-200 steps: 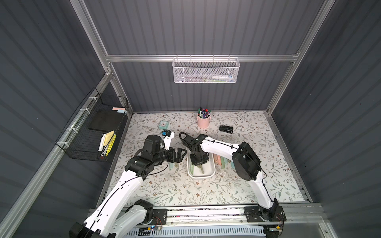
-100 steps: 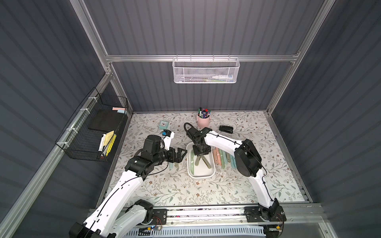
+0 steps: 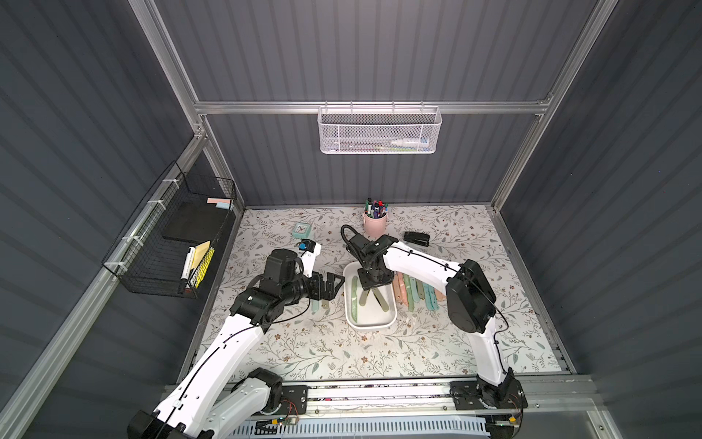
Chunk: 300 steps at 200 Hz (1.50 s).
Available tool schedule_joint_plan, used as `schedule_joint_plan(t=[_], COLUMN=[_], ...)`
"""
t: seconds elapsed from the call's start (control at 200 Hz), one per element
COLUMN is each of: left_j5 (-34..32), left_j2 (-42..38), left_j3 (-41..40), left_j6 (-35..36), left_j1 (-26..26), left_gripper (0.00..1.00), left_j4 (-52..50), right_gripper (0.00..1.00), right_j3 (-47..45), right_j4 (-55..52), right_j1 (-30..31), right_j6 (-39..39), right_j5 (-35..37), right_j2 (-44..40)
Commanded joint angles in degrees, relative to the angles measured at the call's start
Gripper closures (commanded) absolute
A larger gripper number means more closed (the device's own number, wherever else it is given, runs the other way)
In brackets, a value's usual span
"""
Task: Take the fruit knife out of the storage box
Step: Pick up the fruit knife from the storage box.
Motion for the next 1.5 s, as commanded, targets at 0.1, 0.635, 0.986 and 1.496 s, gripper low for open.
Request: schedule_joint_plan(t=[0.1,0.635,0.986,1.496], left_j5=[3.46,16.05,16.13,15.70], left_j2=[-0.20,-0.80,-0.82,-0.92], left_j3=[-0.56,-2.05,-1.99,-2.05], left_j6=[-0.10,2.19,2.05,2.12], left_j1=[0.19,0.14,0.13,0.18], left_gripper=[0.01,0.01,0.01,0.01], left_j4=[1.91,5.58,5.68,5.58], right_gripper=[0.50,0.56,0.70,0.76], right_j3=[-2.98,-2.43,-2.64,-2.43], right_j4=[-3.28,-1.09,0.28,2.05], right_j1=[0.50,0.57,0.60,0.33], right_j6=[-1.63,-3.02,-2.08,-1.24], right_j5=[1.14,-1.15,-1.29,0.99], right_j2=[1.32,7.35,6.80,-2.04])
